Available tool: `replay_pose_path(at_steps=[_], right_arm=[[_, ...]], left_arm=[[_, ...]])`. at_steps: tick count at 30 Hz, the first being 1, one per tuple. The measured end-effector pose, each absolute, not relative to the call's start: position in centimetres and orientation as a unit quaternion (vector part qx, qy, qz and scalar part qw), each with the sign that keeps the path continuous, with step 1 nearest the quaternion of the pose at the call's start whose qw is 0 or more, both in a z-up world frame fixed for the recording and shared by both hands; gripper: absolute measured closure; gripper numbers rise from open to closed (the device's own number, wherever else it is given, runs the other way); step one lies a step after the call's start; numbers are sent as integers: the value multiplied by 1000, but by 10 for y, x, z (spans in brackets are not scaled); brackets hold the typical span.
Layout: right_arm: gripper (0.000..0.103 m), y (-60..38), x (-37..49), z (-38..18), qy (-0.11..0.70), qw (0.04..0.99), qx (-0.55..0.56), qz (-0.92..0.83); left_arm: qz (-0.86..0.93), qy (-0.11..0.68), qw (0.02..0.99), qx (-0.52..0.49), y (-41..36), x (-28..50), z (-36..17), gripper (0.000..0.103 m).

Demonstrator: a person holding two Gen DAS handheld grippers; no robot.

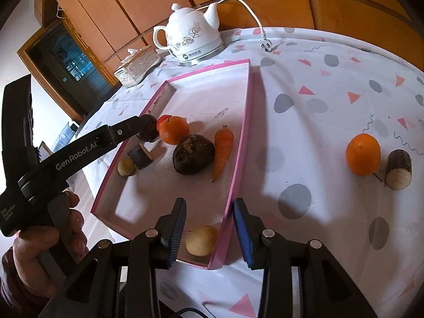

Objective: Organize fruits
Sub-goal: 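Move both grippers back to the mandarin and dark wooden slice on the cloth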

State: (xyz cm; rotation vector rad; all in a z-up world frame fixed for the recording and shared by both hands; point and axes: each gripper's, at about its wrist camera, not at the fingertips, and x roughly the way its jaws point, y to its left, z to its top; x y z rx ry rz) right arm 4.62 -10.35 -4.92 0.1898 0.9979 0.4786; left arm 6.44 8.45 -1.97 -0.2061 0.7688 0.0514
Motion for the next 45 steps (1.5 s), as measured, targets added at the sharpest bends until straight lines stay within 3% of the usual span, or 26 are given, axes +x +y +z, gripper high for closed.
replay_pose_path(at_steps=[17, 33, 36, 45], right_arm=[[65, -182, 29, -23, 413, 902, 63, 106], [65, -245, 14, -38, 421, 902, 96, 15], [55, -249, 16, -38, 422, 901, 97, 9], [53, -263, 29, -39, 425, 898, 118, 3]], left_arm=[[-31, 377, 924, -61, 40, 65, -11, 40], [-122, 375, 919, -24, -19, 60, -2, 40], [-146, 381, 913, -13, -34, 61, -2, 40], [-197, 391, 899, 11, -79, 64, -6, 41]])
